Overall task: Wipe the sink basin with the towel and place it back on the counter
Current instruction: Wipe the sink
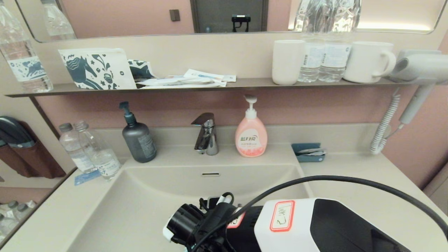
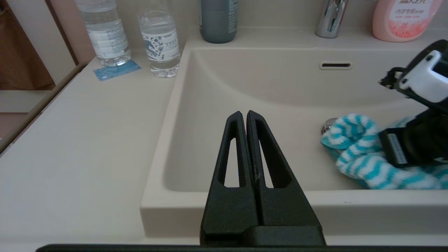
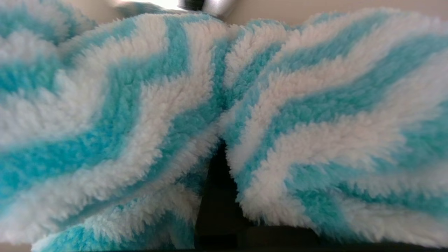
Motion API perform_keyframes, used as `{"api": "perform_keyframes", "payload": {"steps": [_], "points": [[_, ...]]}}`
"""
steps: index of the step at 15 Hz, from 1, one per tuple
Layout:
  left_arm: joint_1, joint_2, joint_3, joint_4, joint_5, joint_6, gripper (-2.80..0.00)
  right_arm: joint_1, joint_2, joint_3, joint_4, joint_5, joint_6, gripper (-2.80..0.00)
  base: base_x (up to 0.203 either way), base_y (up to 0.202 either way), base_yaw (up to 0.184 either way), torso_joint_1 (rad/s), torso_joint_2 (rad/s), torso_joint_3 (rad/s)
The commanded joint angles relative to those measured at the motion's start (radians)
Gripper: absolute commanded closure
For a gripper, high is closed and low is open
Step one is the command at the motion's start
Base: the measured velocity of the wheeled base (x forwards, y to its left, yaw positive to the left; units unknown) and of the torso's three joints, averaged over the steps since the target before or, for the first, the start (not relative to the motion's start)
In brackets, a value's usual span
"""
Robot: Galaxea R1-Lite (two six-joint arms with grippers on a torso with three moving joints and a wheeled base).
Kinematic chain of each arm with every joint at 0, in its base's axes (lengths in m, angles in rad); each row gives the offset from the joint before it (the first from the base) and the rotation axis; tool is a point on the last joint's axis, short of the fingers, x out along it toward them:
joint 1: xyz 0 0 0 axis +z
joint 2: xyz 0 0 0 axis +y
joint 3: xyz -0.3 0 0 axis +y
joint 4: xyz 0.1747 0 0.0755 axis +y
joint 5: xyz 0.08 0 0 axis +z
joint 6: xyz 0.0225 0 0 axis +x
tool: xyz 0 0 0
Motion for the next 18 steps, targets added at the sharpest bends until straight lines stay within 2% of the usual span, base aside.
{"api": "perform_keyframes", "payload": {"steps": [1, 6, 9, 14, 18], "points": [[0.000, 0.001, 0.000, 0.000, 0.001, -0.001, 0.00, 0.013, 0.068, -0.046, -0.031, 0.014, -0.023, 0.00, 0.000, 0.000, 0.000, 0.000, 0.00, 0.000], [0.000, 0.001, 0.000, 0.000, 0.001, 0.001, 0.00, -0.007, 0.065, -0.044, -0.211, 0.012, -0.063, 0.00, 0.000, 0.000, 0.000, 0.000, 0.00, 0.000], [0.000, 0.001, 0.000, 0.000, 0.001, 0.001, 0.00, -0.067, 0.067, -0.044, -0.344, 0.008, -0.107, 0.00, 0.000, 0.000, 0.000, 0.000, 0.00, 0.000], [0.000, 0.001, 0.000, 0.000, 0.001, -0.001, 0.00, -0.195, 0.065, -0.043, -0.398, -0.020, -0.109, 0.00, 0.000, 0.000, 0.000, 0.000, 0.00, 0.000], [0.000, 0.001, 0.000, 0.000, 0.001, 0.001, 0.00, -0.257, 0.040, -0.022, -0.390, -0.040, -0.105, 0.00, 0.000, 0.000, 0.000, 0.000, 0.00, 0.000]]}}
